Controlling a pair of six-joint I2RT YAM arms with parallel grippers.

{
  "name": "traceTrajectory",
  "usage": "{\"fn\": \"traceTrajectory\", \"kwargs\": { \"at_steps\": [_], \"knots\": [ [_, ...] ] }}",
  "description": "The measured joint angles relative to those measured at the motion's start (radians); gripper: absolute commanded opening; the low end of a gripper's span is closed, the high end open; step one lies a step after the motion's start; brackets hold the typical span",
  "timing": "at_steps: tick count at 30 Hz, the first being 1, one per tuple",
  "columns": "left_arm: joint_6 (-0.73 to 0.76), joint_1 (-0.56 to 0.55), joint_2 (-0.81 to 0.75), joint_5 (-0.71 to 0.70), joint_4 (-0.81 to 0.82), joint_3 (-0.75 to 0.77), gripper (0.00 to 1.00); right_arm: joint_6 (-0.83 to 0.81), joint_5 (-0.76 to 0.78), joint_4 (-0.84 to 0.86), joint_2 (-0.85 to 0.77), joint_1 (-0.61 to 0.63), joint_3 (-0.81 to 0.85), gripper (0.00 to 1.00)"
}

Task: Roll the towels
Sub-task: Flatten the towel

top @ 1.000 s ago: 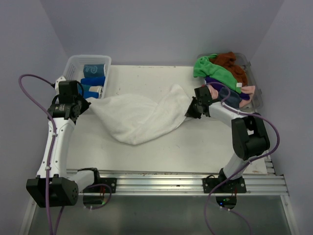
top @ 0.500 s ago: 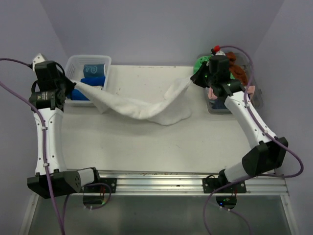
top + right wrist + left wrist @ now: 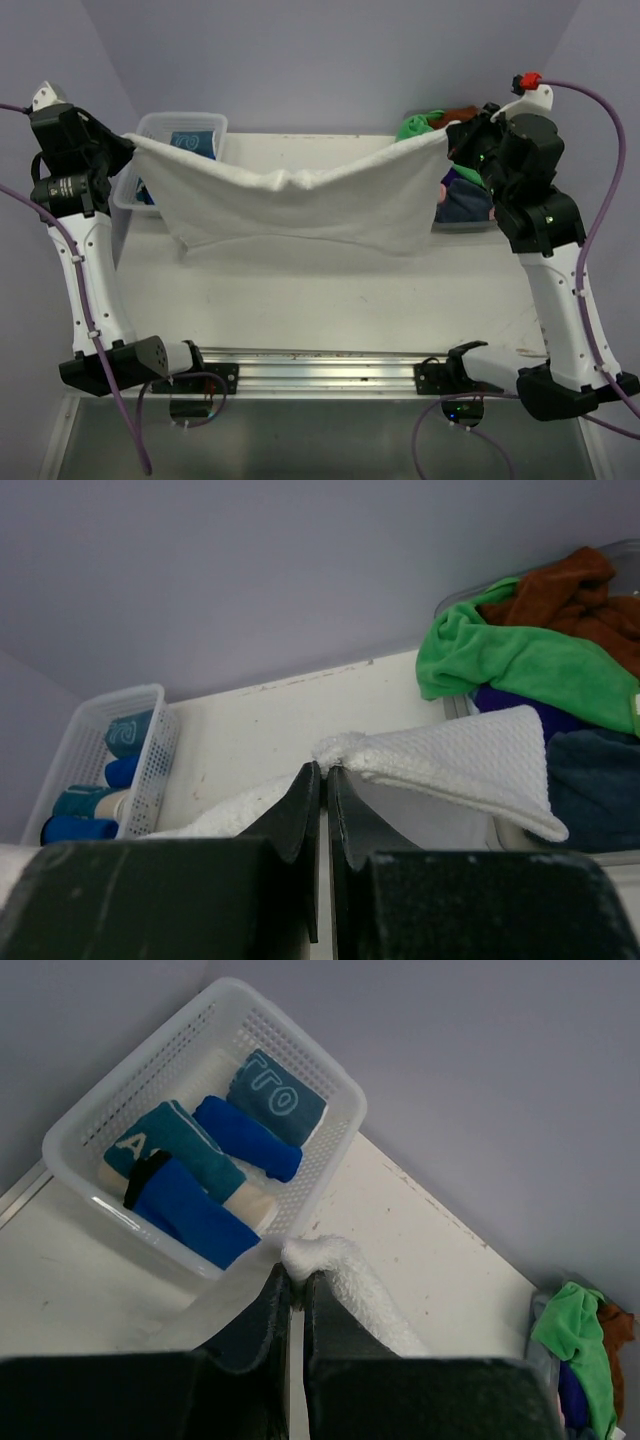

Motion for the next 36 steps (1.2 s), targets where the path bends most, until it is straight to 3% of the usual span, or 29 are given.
{"fn": "traceTrajectory", "kwargs": {
  "at_steps": [10, 20, 25, 30, 36],
  "knots": [
    [-0.005, 0.007, 0.049, 0.134, 0.031, 0.048, 0.0, -0.077, 0.116, -0.042, -0.037, 0.0, 0.071, 0.0],
    [-0.029, 0.01, 0.488, 0.325, 0.042, 0.397, 0.0, -0.13, 0.118, -0.058, 0.416, -0.047, 0.5, 0.0],
    [-0.061, 0.03, 0.544, 0.422, 0.055, 0.521, 0.0, -0.13, 0.094, -0.1, 0.464, -0.116, 0.571, 0.0],
    [-0.124, 0.125, 0.421, 0.562, 0.175, 0.368, 0.0, -0.13, 0.095, -0.072, 0.313, -0.145, 0.425, 0.0],
    [-0.132, 0.22, 0.198, 0.665, 0.281, -0.011, 0.0, -0.084, 0.111, -0.011, -0.048, -0.137, -0.058, 0.0]
  ]
}}
